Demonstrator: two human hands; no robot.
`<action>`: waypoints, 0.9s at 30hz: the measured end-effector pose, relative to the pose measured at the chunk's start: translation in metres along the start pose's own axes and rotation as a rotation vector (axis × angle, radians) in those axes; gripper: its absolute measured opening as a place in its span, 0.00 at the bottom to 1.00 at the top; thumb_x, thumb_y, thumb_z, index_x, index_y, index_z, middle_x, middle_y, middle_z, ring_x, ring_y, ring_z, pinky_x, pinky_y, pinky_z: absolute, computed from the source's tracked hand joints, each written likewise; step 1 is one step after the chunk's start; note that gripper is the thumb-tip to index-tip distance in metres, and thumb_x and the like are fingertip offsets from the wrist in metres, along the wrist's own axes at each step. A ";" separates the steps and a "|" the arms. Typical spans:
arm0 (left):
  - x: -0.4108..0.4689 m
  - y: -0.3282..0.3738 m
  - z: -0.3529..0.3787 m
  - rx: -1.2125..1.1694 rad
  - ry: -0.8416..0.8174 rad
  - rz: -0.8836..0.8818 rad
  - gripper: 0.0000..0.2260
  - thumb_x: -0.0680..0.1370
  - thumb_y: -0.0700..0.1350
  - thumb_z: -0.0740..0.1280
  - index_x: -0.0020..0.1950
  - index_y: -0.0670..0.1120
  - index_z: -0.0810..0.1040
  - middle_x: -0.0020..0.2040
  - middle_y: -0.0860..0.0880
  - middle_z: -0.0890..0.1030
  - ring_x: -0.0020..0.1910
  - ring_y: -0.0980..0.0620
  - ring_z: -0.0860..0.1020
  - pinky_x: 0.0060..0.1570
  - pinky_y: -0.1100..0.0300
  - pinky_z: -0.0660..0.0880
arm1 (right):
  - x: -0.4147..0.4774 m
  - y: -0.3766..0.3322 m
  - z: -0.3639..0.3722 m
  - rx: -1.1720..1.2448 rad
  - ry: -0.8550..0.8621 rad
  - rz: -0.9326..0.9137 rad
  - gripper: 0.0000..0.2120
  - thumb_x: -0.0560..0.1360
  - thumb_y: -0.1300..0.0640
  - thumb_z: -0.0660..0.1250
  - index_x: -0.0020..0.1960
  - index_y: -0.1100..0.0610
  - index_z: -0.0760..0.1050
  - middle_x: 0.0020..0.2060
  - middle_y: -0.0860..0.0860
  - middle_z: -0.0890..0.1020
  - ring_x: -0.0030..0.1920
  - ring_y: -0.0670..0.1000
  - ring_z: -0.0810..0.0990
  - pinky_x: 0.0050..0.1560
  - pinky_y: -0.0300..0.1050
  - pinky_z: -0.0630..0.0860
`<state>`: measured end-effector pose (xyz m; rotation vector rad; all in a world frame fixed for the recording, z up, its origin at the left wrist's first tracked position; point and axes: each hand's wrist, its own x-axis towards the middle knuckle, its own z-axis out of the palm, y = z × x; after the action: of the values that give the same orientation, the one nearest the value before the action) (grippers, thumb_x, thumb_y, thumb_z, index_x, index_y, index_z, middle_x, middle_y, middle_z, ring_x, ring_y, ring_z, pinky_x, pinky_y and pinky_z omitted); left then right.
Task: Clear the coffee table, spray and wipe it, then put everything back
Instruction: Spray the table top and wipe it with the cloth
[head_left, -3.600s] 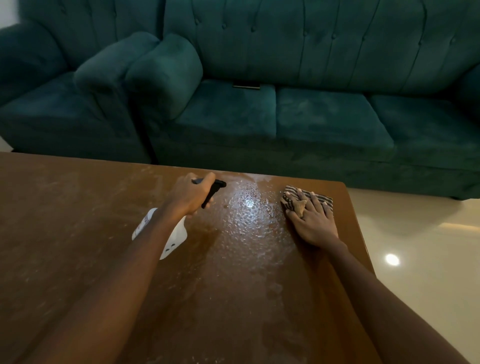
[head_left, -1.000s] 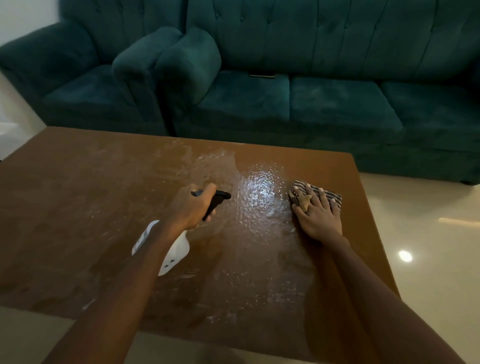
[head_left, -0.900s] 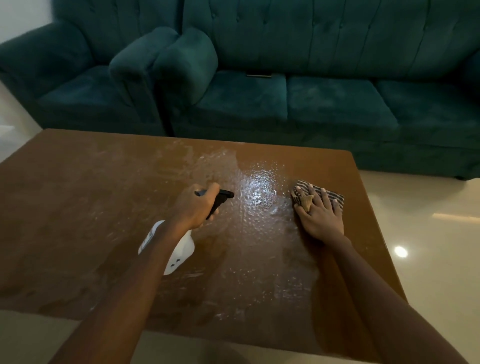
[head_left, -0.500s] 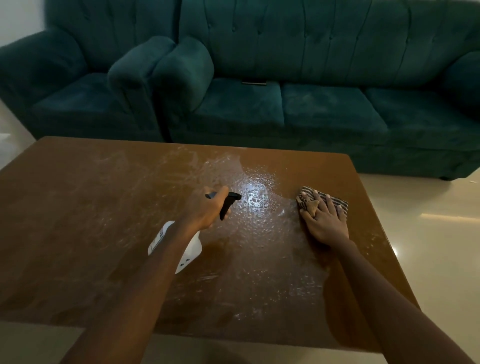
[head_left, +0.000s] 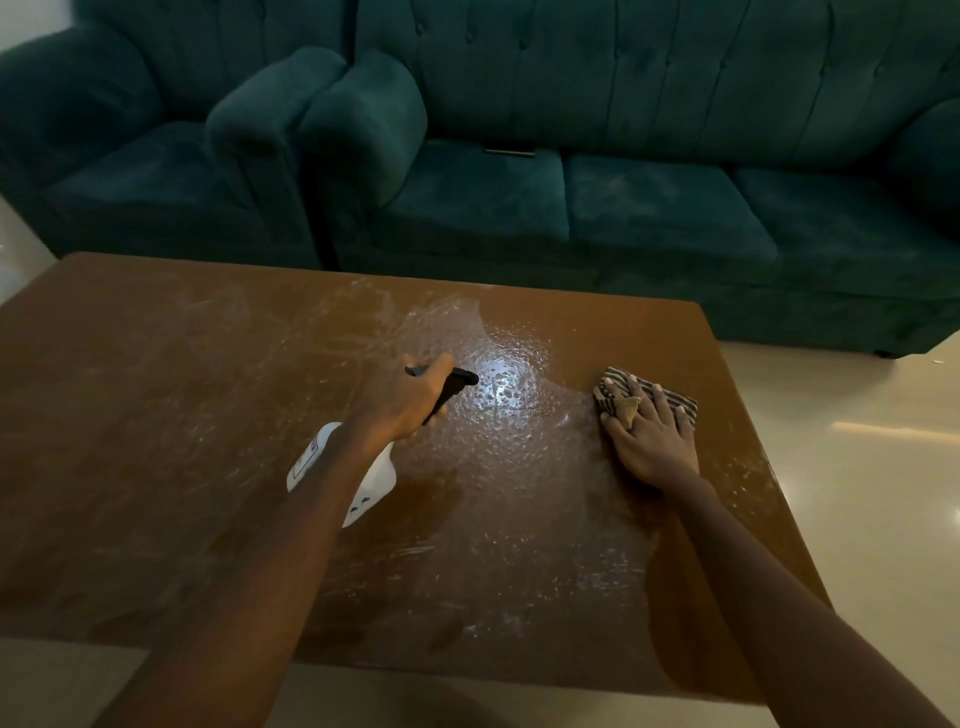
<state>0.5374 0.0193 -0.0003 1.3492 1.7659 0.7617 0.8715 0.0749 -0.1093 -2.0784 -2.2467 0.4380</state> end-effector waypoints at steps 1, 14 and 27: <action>0.001 0.000 0.000 0.001 -0.004 -0.002 0.18 0.82 0.58 0.58 0.46 0.46 0.78 0.40 0.42 0.84 0.26 0.54 0.74 0.26 0.62 0.69 | 0.000 0.000 0.000 -0.001 0.002 -0.003 0.29 0.80 0.33 0.41 0.79 0.38 0.42 0.80 0.43 0.43 0.78 0.47 0.36 0.74 0.52 0.33; -0.002 0.007 0.006 0.047 -0.052 0.015 0.20 0.83 0.56 0.57 0.42 0.47 0.82 0.38 0.47 0.86 0.22 0.58 0.72 0.22 0.65 0.66 | 0.000 0.000 0.001 -0.008 0.003 -0.002 0.30 0.80 0.33 0.41 0.79 0.39 0.43 0.79 0.42 0.42 0.78 0.47 0.35 0.74 0.53 0.34; -0.015 0.018 0.006 0.000 -0.076 0.039 0.23 0.84 0.55 0.55 0.42 0.43 0.82 0.32 0.50 0.83 0.20 0.60 0.72 0.21 0.66 0.66 | 0.000 0.000 0.002 -0.009 -0.003 -0.010 0.32 0.78 0.31 0.38 0.80 0.41 0.44 0.79 0.42 0.40 0.78 0.47 0.35 0.74 0.54 0.35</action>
<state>0.5537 0.0093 0.0147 1.3983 1.6839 0.7224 0.8713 0.0750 -0.1113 -2.0712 -2.2634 0.4316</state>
